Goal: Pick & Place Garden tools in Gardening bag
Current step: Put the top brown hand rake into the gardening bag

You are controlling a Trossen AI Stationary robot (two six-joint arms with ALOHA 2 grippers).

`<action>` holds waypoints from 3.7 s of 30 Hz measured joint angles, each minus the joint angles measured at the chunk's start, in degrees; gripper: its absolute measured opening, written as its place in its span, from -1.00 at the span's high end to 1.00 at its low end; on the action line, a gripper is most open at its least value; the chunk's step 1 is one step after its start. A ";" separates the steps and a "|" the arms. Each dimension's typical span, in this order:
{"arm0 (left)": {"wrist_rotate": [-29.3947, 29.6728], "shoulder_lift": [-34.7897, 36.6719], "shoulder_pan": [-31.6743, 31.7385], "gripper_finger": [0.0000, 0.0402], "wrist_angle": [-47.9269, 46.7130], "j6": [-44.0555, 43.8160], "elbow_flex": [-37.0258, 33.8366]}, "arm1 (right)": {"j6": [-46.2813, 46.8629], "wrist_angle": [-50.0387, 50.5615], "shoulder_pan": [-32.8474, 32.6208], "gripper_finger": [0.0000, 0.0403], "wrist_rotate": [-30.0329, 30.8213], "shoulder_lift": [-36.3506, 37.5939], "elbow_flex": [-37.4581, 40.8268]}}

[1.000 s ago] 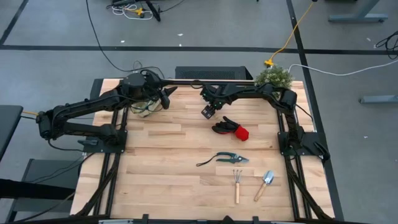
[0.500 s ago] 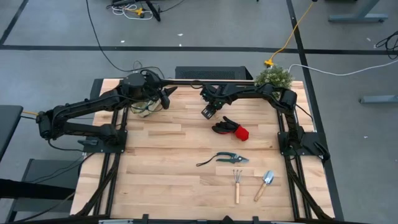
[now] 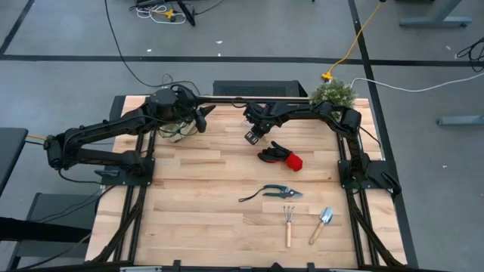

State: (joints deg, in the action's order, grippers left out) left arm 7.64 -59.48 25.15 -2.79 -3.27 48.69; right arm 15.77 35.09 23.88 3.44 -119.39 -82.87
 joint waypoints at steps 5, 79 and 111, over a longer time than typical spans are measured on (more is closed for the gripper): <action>0.00 0.00 0.00 0.15 0.00 0.00 0.00 | 0.00 -0.02 0.00 0.64 0.04 0.00 0.00; -1.62 -0.02 -13.88 0.15 9.22 40.00 0.07 | 31.09 -6.40 3.51 0.65 -30.02 32.92 0.04; 1.51 -0.31 -14.51 0.15 12.00 68.43 0.02 | 46.25 -22.60 4.90 0.65 -25.48 32.87 0.04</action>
State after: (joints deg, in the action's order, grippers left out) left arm 9.15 -59.79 10.63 9.21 65.17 48.71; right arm 62.02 12.49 28.77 -22.04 -86.52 -82.83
